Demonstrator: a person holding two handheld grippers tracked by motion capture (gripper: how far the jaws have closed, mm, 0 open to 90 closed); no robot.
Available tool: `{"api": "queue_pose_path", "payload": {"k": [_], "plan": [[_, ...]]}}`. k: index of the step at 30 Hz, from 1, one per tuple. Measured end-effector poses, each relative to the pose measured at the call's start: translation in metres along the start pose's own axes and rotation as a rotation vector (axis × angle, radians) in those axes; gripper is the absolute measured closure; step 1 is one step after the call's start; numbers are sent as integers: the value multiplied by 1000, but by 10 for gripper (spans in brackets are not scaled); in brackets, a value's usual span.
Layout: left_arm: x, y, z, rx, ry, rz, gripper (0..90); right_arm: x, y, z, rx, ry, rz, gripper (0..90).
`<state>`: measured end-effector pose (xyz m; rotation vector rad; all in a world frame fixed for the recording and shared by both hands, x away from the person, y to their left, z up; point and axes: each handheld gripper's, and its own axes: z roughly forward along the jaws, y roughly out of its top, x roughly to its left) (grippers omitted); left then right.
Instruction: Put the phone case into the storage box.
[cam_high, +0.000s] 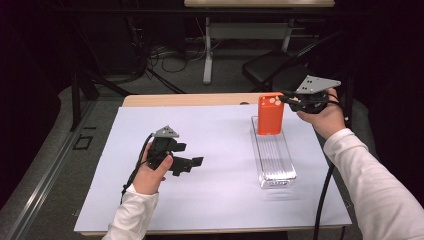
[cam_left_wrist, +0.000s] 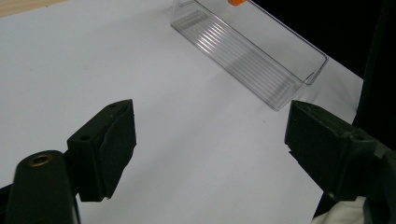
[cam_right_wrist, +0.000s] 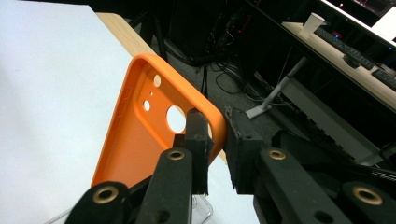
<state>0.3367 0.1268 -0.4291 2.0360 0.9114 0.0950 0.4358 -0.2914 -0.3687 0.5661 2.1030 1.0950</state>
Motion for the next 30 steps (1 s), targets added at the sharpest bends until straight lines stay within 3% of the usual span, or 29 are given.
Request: {"api": "queue_pose_path", "payload": {"k": [15,30], "plan": [[1,0,1,2,0,-1,171,-7,-9,13,1,-27,-19,802],[4,-2,-2,-5,2,-11,171,-9,-18,40,-1,-62,-50,802]]}}
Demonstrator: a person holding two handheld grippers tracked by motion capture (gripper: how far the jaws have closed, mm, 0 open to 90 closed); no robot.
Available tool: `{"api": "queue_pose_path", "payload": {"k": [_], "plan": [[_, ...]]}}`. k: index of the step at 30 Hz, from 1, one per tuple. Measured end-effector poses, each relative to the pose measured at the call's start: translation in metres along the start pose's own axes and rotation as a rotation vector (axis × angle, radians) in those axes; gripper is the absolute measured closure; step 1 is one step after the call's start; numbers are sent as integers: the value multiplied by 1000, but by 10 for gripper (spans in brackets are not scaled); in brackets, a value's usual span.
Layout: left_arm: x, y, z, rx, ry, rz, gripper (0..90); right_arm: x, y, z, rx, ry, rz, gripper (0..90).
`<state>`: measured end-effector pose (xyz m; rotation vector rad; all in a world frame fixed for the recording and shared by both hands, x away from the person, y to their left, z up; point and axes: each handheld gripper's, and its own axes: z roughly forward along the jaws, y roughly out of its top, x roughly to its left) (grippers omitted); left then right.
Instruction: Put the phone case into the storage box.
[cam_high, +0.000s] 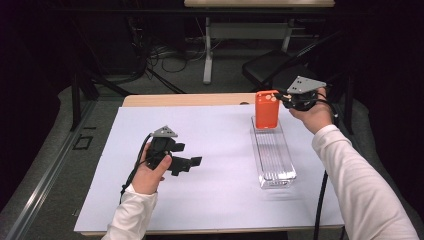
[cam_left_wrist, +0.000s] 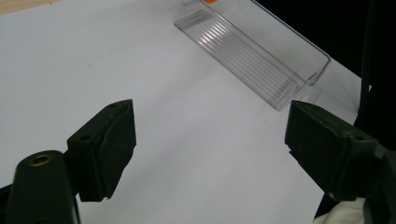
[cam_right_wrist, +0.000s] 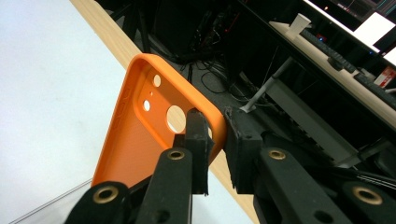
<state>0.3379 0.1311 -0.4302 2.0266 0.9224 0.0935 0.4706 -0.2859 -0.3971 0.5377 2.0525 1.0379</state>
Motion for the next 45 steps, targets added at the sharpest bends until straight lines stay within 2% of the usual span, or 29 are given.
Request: {"api": "queue_pose_path", "payload": {"k": [10,28,31,45], "plan": [[2,-1,0,-2,4,-12,171,5,-11,5,-24,-69,-61,803],[3,-1,2,6,6,-16,171,18,-29,14,-64,-137,-130,802],[3,-1,2,6,6,-18,171,21,-30,17,-62,-135,-145,802],[4,-2,2,10,8,-12,171,25,-41,27,-65,-155,-132,802]]}}
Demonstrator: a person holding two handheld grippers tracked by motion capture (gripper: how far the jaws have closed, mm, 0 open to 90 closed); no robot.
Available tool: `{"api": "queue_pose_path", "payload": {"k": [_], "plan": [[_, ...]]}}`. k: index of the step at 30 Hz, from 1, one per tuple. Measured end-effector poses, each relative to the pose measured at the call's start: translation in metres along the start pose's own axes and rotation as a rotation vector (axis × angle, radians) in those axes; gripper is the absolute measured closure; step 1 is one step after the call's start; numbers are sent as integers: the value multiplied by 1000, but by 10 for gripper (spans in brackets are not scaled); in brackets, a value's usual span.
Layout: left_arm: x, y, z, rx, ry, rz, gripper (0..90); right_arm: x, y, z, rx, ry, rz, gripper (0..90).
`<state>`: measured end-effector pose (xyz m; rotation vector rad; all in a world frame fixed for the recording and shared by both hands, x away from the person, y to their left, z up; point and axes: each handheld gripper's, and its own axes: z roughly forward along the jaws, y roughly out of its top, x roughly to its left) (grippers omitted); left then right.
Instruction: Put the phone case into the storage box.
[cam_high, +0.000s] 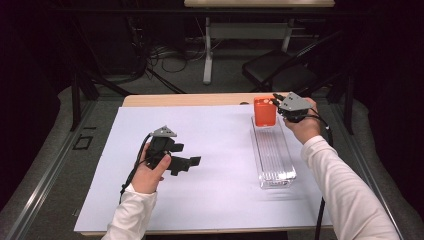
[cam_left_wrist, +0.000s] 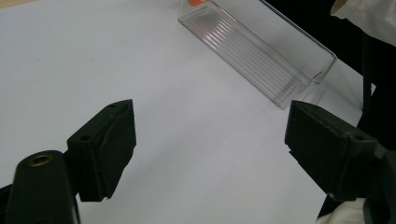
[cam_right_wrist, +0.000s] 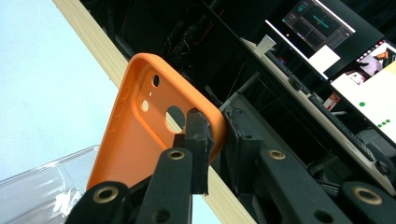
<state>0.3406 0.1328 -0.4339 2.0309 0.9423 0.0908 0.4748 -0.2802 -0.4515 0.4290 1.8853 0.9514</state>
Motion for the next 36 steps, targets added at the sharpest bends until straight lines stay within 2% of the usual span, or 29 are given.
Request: {"api": "queue_pose_path", "payload": {"k": [10,23,27,36], "plan": [[0,-1,2,3,-3,1,171,7,-6,6,6,5,-12,802],[-1,-1,4,8,-4,-2,171,11,-15,9,9,4,-5,802],[-1,-1,4,8,-5,3,171,11,-15,10,3,15,-2,801],[-2,0,4,8,-3,1,171,6,-18,10,33,18,-31,797]]}}
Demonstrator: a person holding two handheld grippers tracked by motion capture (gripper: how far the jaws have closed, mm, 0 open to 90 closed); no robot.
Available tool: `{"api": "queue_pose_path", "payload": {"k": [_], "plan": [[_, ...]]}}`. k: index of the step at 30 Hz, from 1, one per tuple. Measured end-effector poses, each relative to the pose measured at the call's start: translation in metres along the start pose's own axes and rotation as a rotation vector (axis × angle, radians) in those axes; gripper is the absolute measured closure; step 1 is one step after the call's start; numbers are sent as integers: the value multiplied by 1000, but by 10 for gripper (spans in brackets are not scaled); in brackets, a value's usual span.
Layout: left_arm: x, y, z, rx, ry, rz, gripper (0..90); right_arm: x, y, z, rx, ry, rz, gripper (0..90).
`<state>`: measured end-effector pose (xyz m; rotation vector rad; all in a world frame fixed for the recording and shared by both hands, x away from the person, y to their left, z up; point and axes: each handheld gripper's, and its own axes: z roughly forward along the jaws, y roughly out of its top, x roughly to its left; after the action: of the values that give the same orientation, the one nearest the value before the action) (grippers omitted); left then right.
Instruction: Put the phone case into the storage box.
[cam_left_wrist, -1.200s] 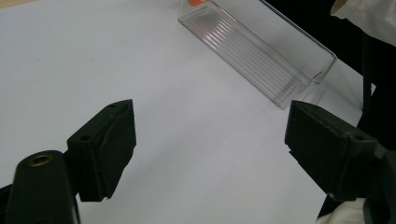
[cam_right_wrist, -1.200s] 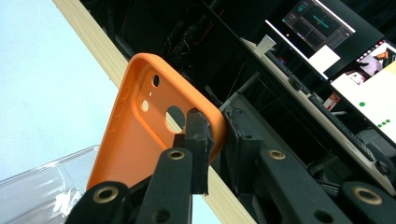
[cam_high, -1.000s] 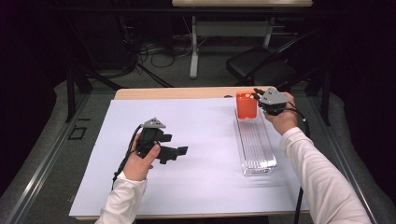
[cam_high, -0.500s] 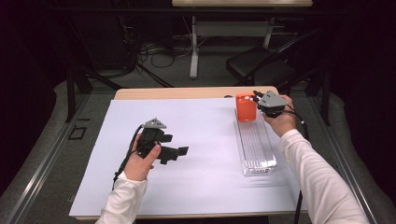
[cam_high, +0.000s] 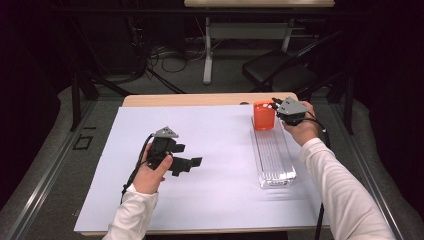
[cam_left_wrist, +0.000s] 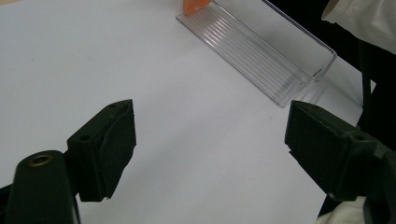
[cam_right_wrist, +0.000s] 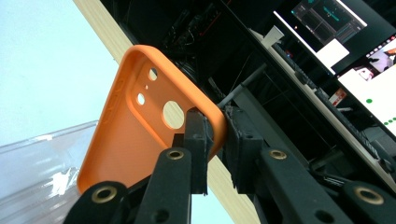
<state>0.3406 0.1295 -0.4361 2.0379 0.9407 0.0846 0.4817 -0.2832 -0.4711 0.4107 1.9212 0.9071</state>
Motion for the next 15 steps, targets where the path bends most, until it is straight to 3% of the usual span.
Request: {"api": "queue_pose_path", "payload": {"k": [15], "plan": [[0,0,2,0,-1,-2,171,-9,-11,0,30,-3,38,783]]}}
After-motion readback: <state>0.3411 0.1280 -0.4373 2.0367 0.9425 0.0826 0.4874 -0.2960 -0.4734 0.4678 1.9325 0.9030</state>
